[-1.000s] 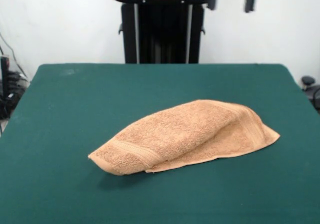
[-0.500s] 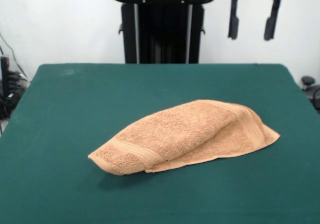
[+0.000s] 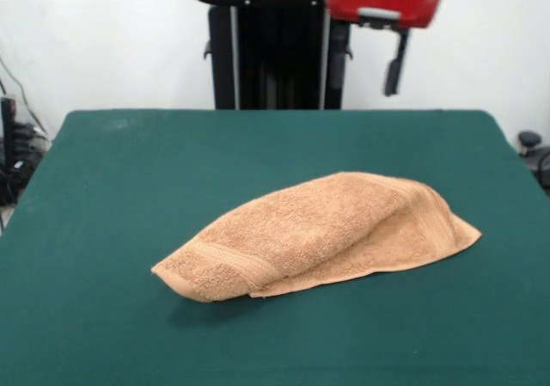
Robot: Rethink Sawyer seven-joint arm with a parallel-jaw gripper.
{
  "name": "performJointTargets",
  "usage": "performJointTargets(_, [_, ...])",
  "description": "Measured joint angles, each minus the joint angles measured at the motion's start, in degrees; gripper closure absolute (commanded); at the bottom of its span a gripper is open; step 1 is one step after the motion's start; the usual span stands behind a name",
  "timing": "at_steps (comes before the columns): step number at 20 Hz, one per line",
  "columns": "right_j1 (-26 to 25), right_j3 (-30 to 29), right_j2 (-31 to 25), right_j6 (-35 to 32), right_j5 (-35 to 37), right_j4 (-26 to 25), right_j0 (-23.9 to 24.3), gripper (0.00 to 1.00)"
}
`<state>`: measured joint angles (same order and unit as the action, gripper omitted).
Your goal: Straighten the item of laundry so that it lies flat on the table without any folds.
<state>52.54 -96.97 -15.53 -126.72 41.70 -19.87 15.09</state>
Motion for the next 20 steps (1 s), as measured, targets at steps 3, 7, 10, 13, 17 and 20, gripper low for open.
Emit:
performJointTargets(3, [-0.06,-0.02,2.00,0.00,-0.16,0.02,0.06,0.00])
performJointTargets(7, [-1.23,0.00,4.82,0.00,-2.42,0.74,0.40,0.00])
performJointTargets(10, [-3.15,0.02,6.01,0.00,-5.85,1.89,0.67,0.00])
performJointTargets(13, [-4.96,0.02,6.45,0.00,-9.14,3.33,0.80,0.00])
performJointTargets(17, [-7.79,0.02,6.51,0.00,-13.74,5.98,1.31,0.00])
performJointTargets(20, [-9.70,0.01,6.63,0.00,-16.12,7.26,1.57,0.00])
